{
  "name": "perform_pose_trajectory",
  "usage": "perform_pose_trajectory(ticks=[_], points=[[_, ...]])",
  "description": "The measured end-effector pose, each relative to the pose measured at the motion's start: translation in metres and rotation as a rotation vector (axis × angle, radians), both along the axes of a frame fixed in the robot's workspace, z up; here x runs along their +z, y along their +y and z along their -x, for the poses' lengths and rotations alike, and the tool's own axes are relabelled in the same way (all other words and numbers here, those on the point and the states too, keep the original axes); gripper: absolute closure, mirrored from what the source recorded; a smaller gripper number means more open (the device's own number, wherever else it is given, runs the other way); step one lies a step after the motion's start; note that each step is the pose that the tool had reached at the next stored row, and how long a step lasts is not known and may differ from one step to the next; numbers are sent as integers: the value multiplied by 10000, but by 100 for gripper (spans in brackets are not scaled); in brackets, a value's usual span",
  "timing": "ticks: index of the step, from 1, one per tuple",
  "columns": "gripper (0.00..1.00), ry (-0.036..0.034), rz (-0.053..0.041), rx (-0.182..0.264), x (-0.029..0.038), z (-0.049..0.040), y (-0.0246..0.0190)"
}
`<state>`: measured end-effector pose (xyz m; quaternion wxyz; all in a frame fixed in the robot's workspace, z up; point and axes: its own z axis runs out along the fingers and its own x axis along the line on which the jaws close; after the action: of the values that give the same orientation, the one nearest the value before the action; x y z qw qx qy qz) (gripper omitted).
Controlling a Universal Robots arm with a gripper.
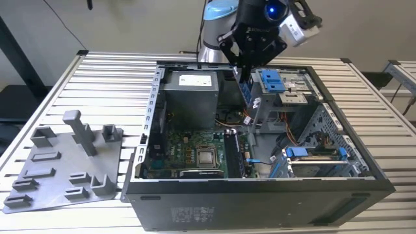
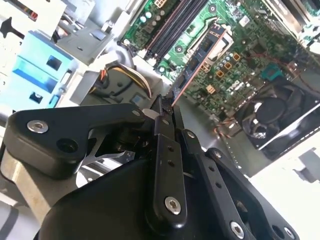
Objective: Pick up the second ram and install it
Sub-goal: 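Insert the second ram into the second slot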
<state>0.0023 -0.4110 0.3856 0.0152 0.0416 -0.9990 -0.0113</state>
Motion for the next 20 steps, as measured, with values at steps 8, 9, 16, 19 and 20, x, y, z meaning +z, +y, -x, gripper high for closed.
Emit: perform_pose_trajectory(ticks=[8, 9, 16, 19, 20], points=[[86, 0, 0, -1000, -8, -2, 0], [86, 0, 0, -1115, -9, -2, 0], [86, -1, -1, -1335, -10, -5, 0], [86, -1, -3, -1375, -17, -9, 0], [86, -1, -3, -1414, -23, -13, 0]])
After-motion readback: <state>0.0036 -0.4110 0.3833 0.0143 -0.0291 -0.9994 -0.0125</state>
